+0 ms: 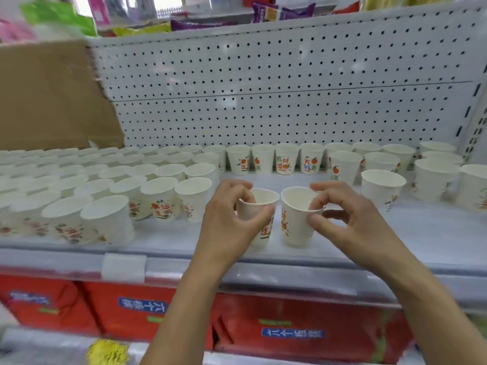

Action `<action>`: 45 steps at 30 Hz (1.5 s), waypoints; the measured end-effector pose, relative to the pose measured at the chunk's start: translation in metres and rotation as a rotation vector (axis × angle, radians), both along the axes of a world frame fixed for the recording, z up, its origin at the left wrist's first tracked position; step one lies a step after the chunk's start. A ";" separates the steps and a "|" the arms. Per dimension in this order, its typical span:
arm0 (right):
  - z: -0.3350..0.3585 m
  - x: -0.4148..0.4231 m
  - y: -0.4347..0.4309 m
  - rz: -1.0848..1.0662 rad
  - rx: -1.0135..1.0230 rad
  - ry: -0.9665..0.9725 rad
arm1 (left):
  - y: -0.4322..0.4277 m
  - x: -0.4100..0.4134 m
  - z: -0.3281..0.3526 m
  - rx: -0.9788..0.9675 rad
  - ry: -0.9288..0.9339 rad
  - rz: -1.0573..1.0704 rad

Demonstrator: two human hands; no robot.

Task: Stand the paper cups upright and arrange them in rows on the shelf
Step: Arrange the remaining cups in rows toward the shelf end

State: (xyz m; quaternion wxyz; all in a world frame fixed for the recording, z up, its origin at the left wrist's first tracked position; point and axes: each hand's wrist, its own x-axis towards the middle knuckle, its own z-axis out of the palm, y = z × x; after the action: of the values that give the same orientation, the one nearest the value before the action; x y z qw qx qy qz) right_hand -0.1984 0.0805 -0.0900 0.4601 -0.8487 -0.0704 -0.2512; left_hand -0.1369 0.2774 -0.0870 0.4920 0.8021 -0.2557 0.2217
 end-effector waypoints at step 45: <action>-0.002 0.065 0.152 0.036 -0.067 0.039 | 0.185 0.056 0.043 0.813 -0.205 -0.123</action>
State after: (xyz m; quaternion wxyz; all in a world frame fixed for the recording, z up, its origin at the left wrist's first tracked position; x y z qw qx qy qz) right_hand -0.1337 0.2327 -0.0923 0.4370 -0.8671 -0.0851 -0.2237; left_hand -0.0811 0.4619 -0.0444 0.1197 0.8880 -0.4173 0.1515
